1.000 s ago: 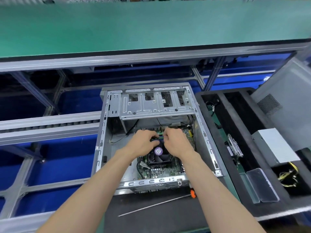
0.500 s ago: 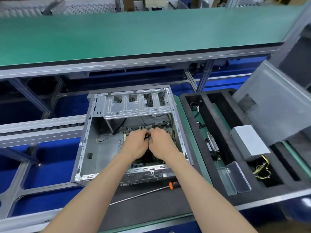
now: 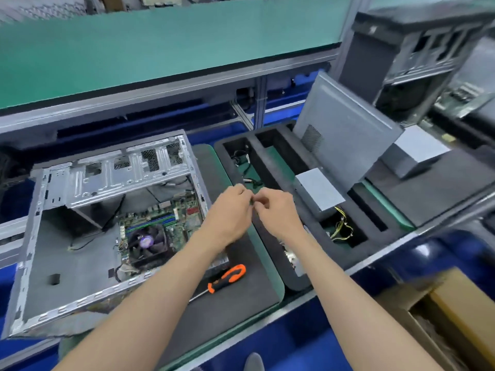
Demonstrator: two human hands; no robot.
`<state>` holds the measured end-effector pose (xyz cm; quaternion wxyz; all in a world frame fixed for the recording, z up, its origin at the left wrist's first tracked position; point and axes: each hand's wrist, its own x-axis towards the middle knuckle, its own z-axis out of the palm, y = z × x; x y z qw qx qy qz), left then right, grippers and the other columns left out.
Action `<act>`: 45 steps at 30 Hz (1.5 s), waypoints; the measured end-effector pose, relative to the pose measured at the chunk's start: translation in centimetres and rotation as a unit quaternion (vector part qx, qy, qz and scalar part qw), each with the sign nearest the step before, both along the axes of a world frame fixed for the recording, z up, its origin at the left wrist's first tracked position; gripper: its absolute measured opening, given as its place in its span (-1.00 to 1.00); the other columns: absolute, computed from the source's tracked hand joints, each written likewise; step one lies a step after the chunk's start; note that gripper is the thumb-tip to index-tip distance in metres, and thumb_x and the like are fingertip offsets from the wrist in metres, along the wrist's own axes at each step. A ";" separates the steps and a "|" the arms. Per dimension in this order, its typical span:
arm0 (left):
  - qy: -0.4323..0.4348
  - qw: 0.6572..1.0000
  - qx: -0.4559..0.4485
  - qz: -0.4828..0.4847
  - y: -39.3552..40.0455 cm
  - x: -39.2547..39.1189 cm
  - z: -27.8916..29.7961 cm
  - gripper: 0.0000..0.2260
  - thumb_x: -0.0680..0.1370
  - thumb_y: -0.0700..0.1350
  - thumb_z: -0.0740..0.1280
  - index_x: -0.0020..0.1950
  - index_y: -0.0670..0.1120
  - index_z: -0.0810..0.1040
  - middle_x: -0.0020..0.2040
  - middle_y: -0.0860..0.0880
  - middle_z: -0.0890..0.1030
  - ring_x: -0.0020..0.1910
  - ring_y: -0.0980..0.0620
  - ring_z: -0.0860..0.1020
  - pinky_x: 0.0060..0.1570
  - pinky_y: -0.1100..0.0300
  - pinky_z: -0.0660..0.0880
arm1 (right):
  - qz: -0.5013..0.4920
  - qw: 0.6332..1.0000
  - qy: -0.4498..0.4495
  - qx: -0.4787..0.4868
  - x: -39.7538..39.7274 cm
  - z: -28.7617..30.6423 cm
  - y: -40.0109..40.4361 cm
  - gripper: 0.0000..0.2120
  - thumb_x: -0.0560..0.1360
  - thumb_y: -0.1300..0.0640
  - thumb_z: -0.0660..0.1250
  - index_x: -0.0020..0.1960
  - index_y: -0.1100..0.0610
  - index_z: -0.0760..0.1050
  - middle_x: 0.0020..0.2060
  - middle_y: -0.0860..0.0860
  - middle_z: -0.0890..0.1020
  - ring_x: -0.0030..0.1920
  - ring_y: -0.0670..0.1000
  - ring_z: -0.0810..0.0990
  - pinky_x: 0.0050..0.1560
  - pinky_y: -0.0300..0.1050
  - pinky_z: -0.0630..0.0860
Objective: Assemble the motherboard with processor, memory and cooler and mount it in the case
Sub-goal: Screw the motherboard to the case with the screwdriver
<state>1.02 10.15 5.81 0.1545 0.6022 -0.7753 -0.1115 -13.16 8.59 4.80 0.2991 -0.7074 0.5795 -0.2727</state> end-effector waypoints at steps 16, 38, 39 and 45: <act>0.010 0.988 0.151 0.006 -1.3 -7.6 -11.3 -0.79 0.63 -0.17 0.22 0.09 -0.03 0.65 0.11 -0.01 0.58 0.11 -0.10 0.42 0.13 0.06 0.42 | 0.070 0.937 0.245 0.237 -11.2 -9.4 -1.2 -0.65 0.60 0.31 0.15 0.32 0.09 0.49 0.22 0.14 0.54 0.13 0.14 0.56 0.16 -0.03 0.51; 0.129 0.989 0.055 0.043 -1.4 -7.3 -15.2 -0.86 0.56 -0.15 0.37 -0.18 -0.05 0.66 -0.15 0.10 0.58 -0.09 0.03 0.33 0.04 0.07 0.35 | 0.116 0.920 0.336 0.162 -9.1 -13.6 0.6 -0.83 0.54 0.35 0.25 0.11 0.20 0.45 0.10 0.17 0.56 0.09 0.19 0.56 -0.11 -0.09 0.33; 0.132 0.989 0.058 0.045 -1.4 -7.3 -15.2 -0.86 0.56 -0.15 0.37 -0.18 -0.05 0.65 -0.15 0.10 0.58 -0.08 0.04 0.33 0.04 0.07 0.34 | 0.112 0.927 0.333 0.134 -9.0 -13.3 1.0 -0.83 0.53 0.34 0.24 0.10 0.19 0.43 0.08 0.15 0.56 0.07 0.20 0.56 -0.14 -0.09 0.29; 0.123 0.988 0.075 0.049 -1.6 -7.5 -14.8 -0.87 0.57 -0.13 0.35 -0.14 -0.03 0.66 -0.10 0.10 0.59 -0.02 -0.01 0.39 0.07 0.07 0.32 | 0.011 0.952 0.302 0.048 -9.6 -11.2 1.8 -0.90 0.60 0.23 0.23 0.11 0.15 0.40 0.05 0.07 0.43 -0.11 0.24 0.54 -0.24 0.01 0.37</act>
